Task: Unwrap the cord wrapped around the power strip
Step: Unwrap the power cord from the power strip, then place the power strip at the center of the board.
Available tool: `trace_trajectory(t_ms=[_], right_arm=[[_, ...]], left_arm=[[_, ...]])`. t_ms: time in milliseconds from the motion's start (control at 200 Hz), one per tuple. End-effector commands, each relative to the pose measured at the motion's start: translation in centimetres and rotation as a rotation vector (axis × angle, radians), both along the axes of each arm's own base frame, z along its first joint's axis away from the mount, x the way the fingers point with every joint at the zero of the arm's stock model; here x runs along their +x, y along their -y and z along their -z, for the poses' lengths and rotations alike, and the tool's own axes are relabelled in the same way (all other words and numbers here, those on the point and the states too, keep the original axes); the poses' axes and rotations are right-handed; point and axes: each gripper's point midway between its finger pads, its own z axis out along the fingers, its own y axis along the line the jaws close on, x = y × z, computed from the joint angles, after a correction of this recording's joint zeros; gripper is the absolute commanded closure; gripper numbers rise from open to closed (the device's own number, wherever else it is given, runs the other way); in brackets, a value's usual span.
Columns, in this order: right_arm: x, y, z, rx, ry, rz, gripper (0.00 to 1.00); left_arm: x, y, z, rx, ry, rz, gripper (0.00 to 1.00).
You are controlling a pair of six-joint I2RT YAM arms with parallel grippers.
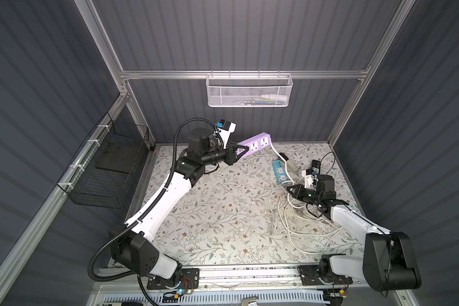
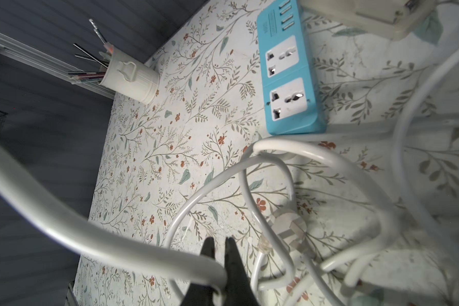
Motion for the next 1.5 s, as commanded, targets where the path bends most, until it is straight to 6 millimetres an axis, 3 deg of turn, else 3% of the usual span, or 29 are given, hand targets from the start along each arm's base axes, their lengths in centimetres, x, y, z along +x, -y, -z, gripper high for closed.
trace_trajectory(t_ms=[0, 110, 195, 355, 420, 550, 640, 725, 826, 991, 1241, 1496], right_arm=[[-0.2, 0.5, 2.4, -0.017, -0.069, 0.061, 1.00], [-0.3, 0.0, 1.8, -0.007, -0.038, 0.041, 1.00], [-0.4, -0.5, -0.1, -0.003, 0.027, 0.002, 1.00], [-1.1, -0.1, -4.9, -0.069, 0.181, -0.011, 0.43], [-1.5, 0.5, -6.7, -0.113, 0.227, 0.001, 0.31], [-2.2, 1.7, -9.5, -0.191, 0.286, 0.039, 0.18], [-2.9, 2.6, -12.0, -0.233, 0.361, 0.079, 0.15], [-3.8, 2.3, -14.9, -0.237, 0.466, 0.059, 0.09], [-5.0, 0.3, -18.4, -0.247, 0.597, -0.048, 0.01], [-5.5, -3.2, -22.5, -0.303, 0.749, -0.209, 0.01], [-6.1, -8.8, -25.3, -0.526, 0.946, -0.487, 0.01], [-4.7, -10.0, -26.3, -0.916, 1.054, -0.544, 0.01]], left_arm=[[-0.3, 0.3, -4.6, -0.101, 0.132, 0.036, 1.00], [-0.4, 1.1, -4.0, -0.089, 0.110, 0.065, 1.00], [-0.4, 1.7, -3.4, -0.085, 0.096, 0.084, 1.00], [0.1, 2.2, -2.3, -0.067, 0.074, 0.084, 1.00], [0.3, 2.3, -2.0, -0.061, 0.068, 0.078, 1.00], [0.8, 2.2, -1.4, -0.041, 0.062, 0.057, 1.00], [1.1, 2.3, -1.0, -0.032, 0.052, 0.052, 1.00], [1.3, 2.6, -0.6, -0.021, 0.030, 0.061, 1.00], [1.4, 3.4, 0.3, 0.011, -0.006, 0.082, 1.00], [1.5, 4.0, 0.9, 0.073, -0.028, 0.073, 1.00], [0.4, 3.2, 0.1, 0.142, -0.018, 0.083, 1.00], [-0.8, 2.3, -1.4, 0.197, 0.003, 0.094, 1.00]])
